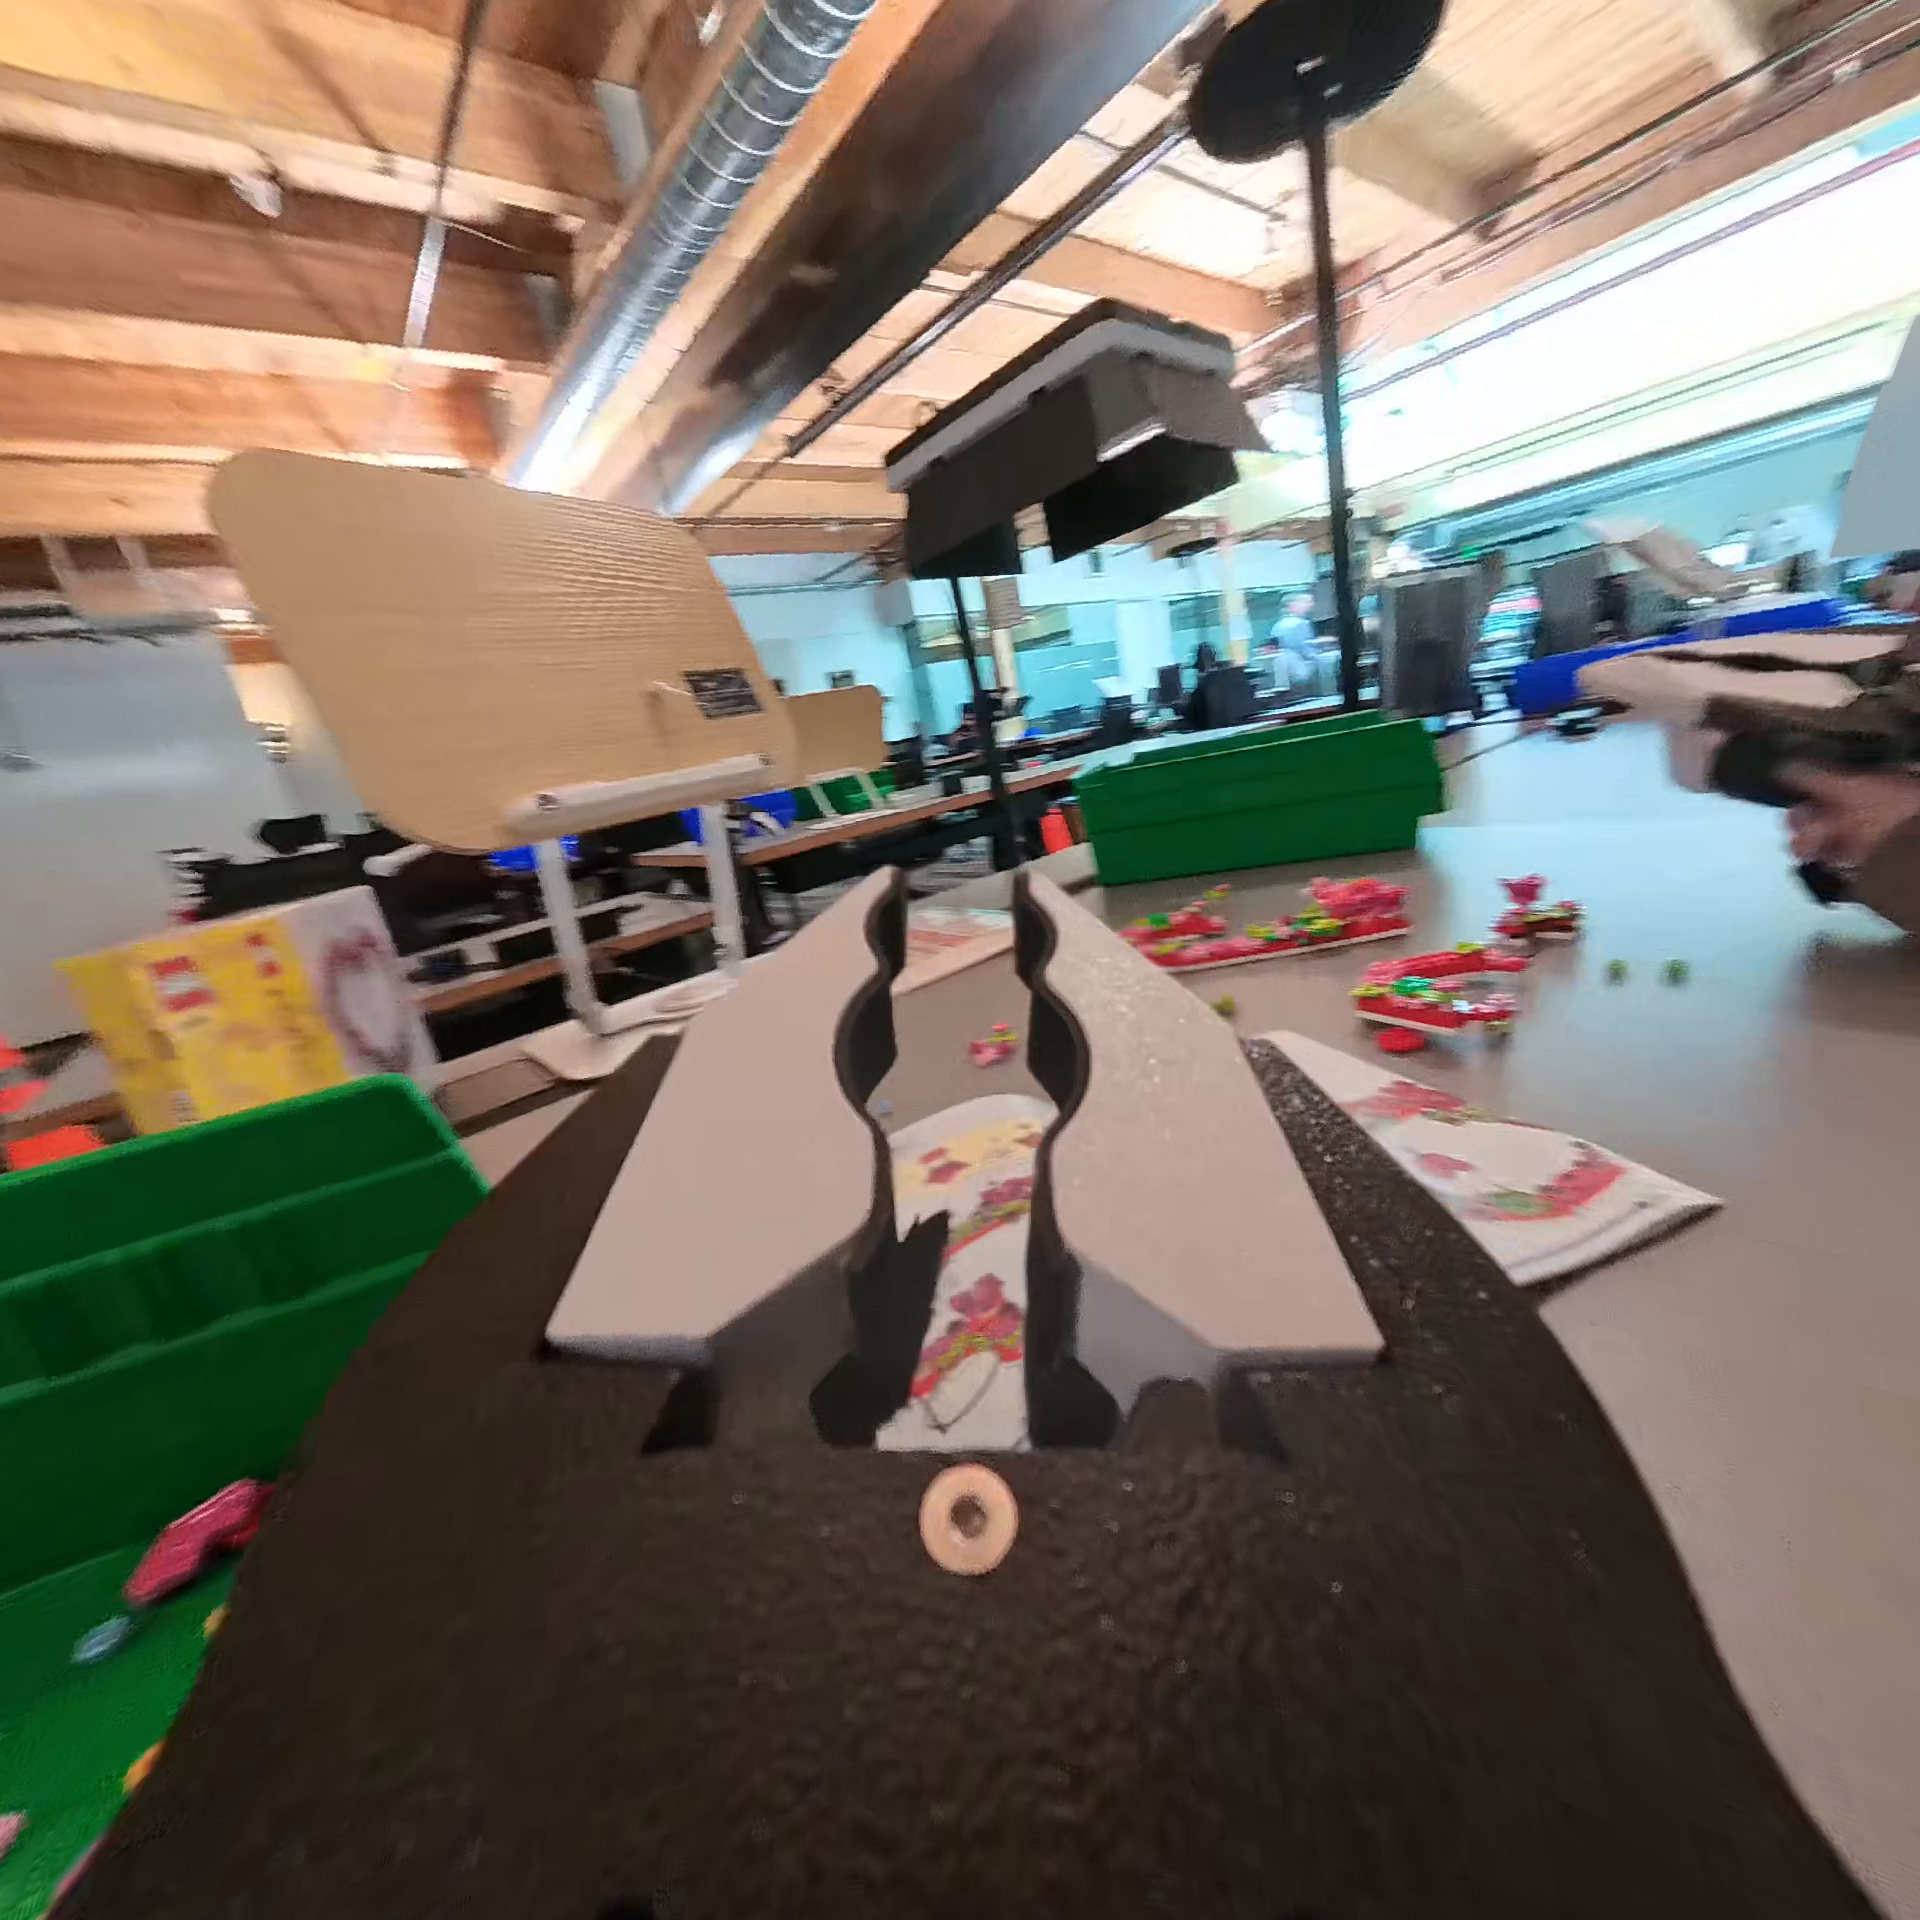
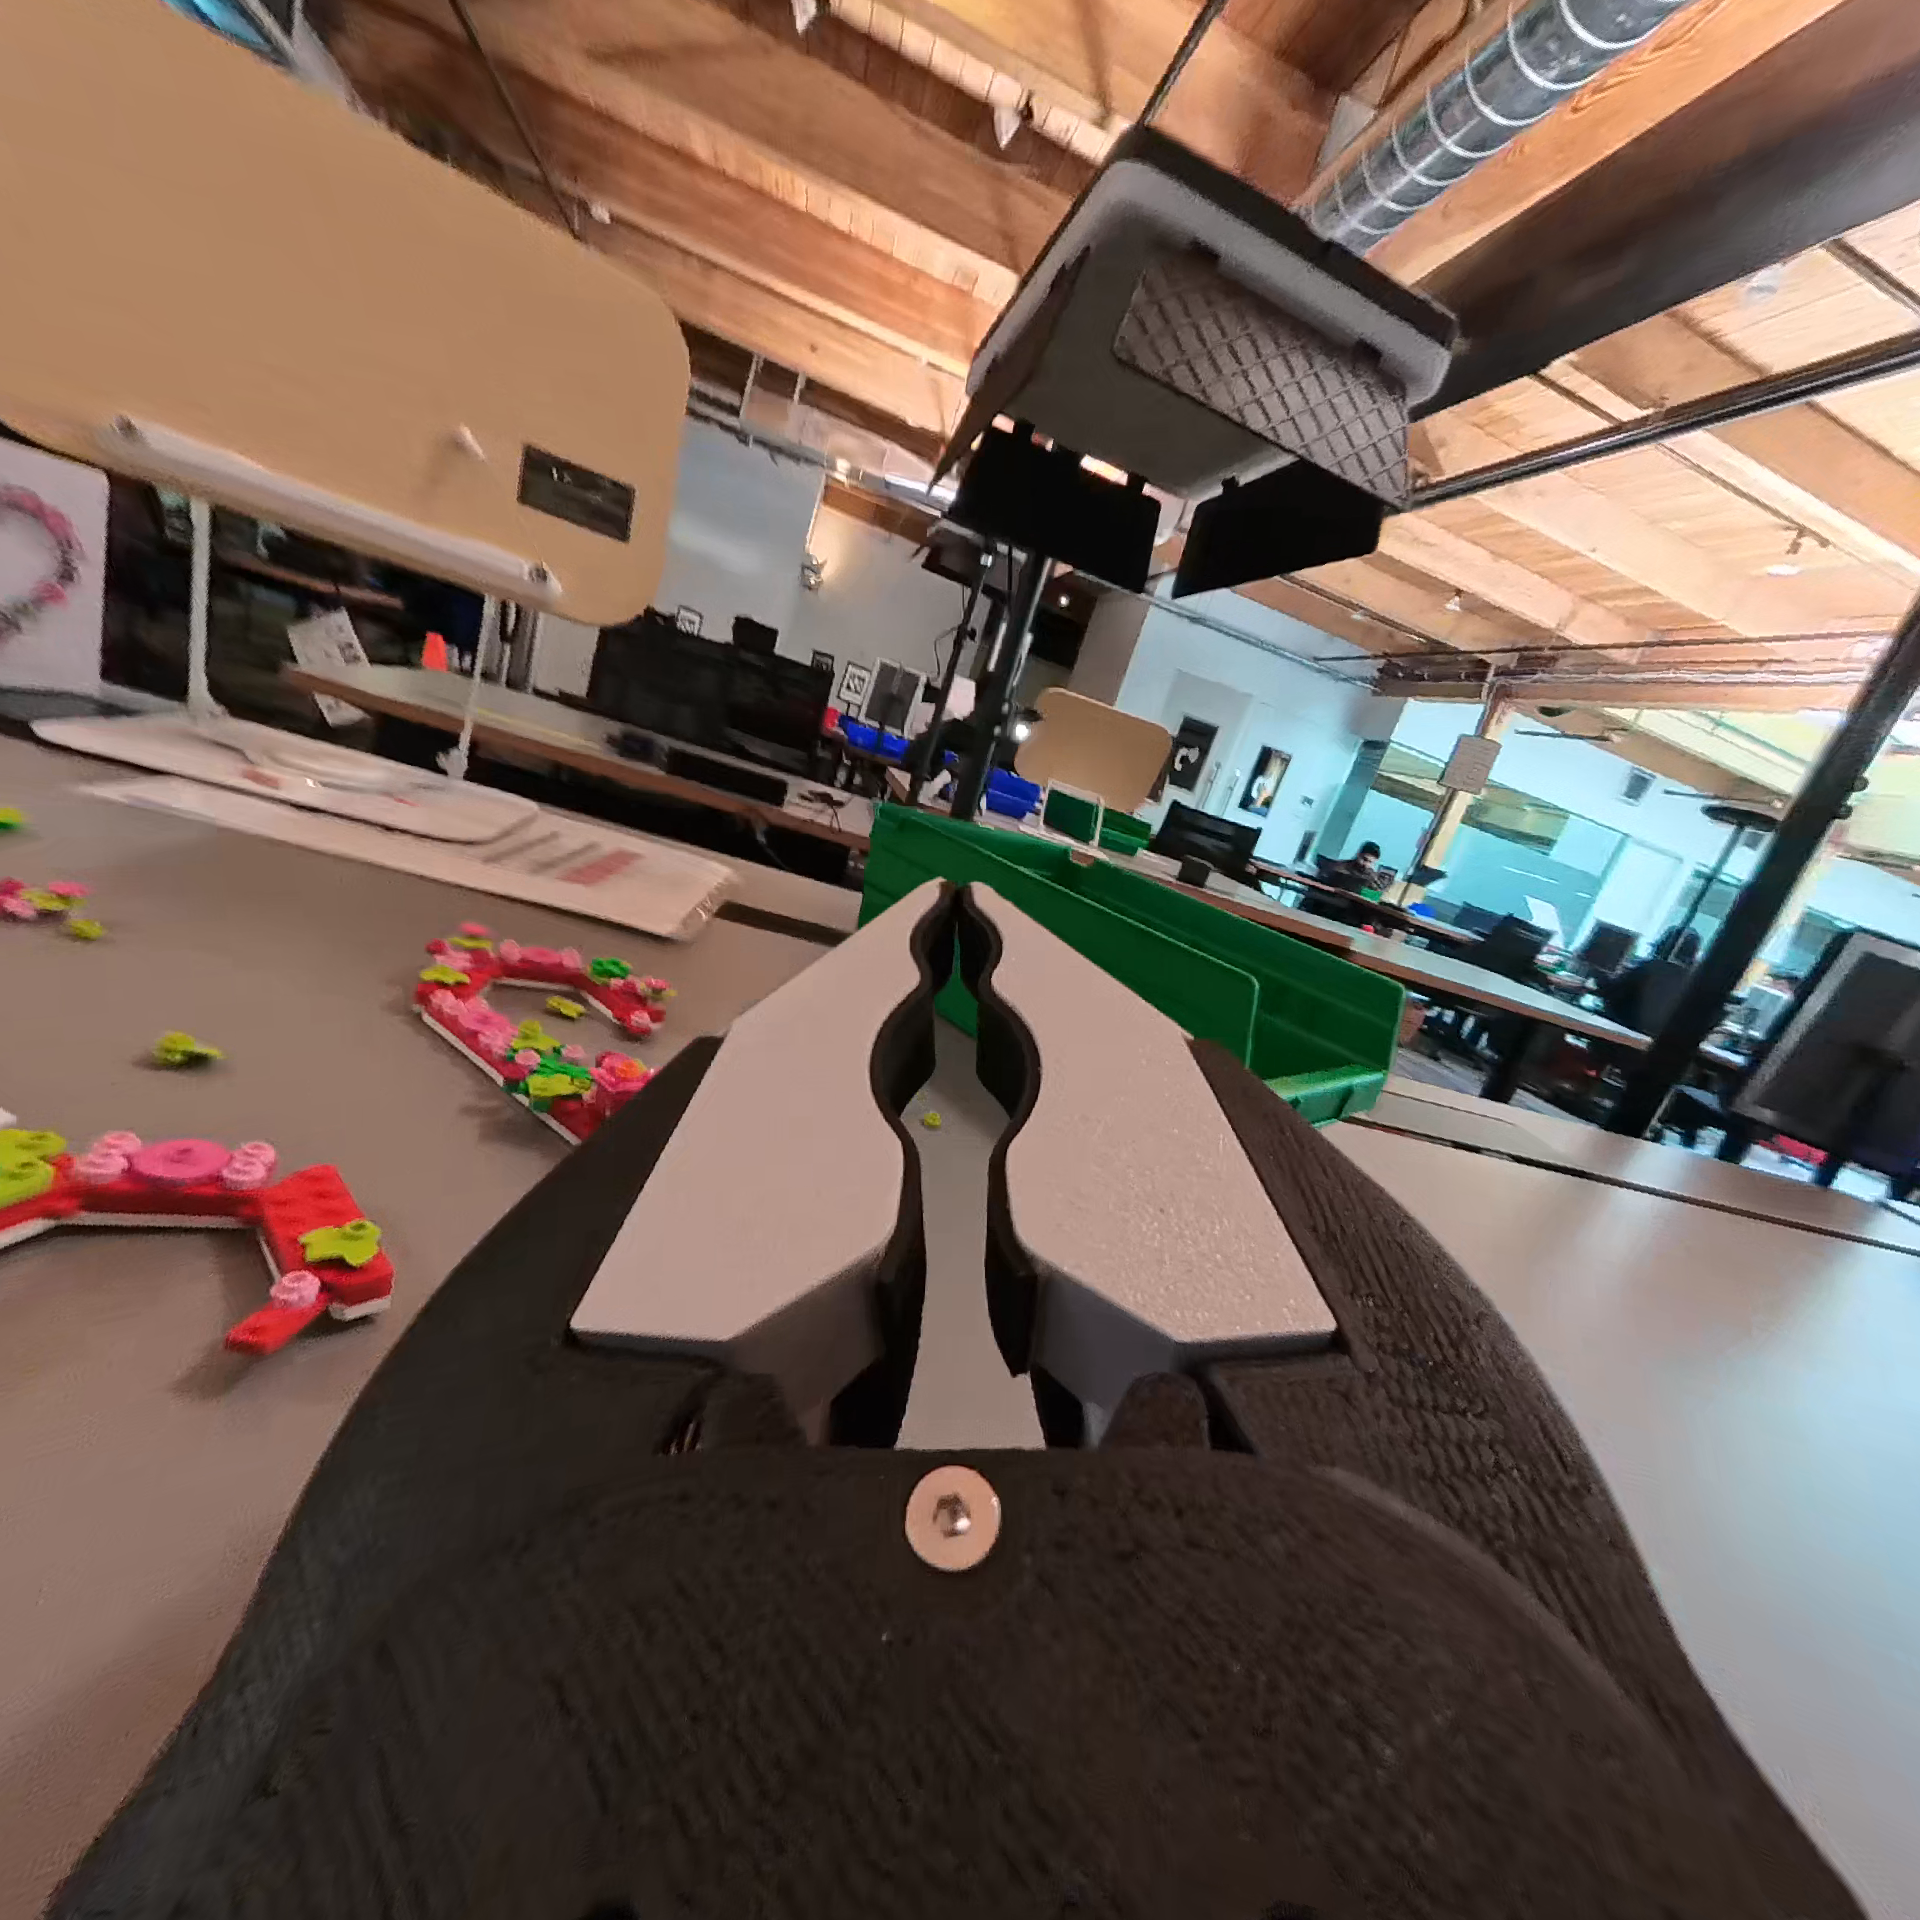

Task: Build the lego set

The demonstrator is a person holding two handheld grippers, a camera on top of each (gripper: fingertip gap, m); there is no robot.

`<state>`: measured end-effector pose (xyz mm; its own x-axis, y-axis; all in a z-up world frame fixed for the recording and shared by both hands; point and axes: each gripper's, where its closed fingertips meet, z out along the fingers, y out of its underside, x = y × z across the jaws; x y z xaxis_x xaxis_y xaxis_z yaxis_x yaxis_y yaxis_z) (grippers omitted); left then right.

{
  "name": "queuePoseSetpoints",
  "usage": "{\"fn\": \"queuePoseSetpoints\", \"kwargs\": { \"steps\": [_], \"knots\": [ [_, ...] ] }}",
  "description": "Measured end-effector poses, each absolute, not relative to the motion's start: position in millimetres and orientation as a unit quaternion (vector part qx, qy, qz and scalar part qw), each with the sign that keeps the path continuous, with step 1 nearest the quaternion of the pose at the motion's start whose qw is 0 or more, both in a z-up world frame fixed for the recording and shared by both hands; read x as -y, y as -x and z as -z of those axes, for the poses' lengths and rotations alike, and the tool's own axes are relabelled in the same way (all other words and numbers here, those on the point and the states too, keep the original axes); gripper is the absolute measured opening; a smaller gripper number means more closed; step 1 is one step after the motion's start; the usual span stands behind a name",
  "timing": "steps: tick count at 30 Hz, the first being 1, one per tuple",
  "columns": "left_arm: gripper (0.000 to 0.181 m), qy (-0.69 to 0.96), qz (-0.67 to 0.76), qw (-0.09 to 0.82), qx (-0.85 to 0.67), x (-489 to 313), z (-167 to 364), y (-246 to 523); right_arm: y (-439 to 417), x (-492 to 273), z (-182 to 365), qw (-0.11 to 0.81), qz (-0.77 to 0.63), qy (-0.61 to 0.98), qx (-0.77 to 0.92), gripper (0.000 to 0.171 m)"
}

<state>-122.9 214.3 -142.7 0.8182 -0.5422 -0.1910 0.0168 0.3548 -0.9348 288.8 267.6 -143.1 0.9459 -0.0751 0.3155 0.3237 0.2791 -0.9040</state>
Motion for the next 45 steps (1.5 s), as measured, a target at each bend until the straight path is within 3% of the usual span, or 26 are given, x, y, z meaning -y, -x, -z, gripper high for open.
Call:
{"fn": "queuePoseSetpoints", "kwargs": {
  "steps": [6, 14, 45],
  "knots": [
    [0.004, 0.551, 0.059, 0.812, -0.183, -218.3, 137.6, 152.2, -296.9, -248.1, 127.4, 0.828, 0.075, 0.551, 0.074, 0.000],
    [0.006, 0.536, 0.013, 0.816, -0.217, -214.1, 136.6, 139.5, -292.4, -244.4, 125.0, 0.830, 0.083, 0.543, 0.098, 0.000],
    [0.005, 0.540, 0.038, 0.811, -0.223, -214.9, 139.1, 136.2, -277.0, -249.4, 131.6, 0.816, 0.112, 0.549, 0.142, 0.000]
  ]
}}
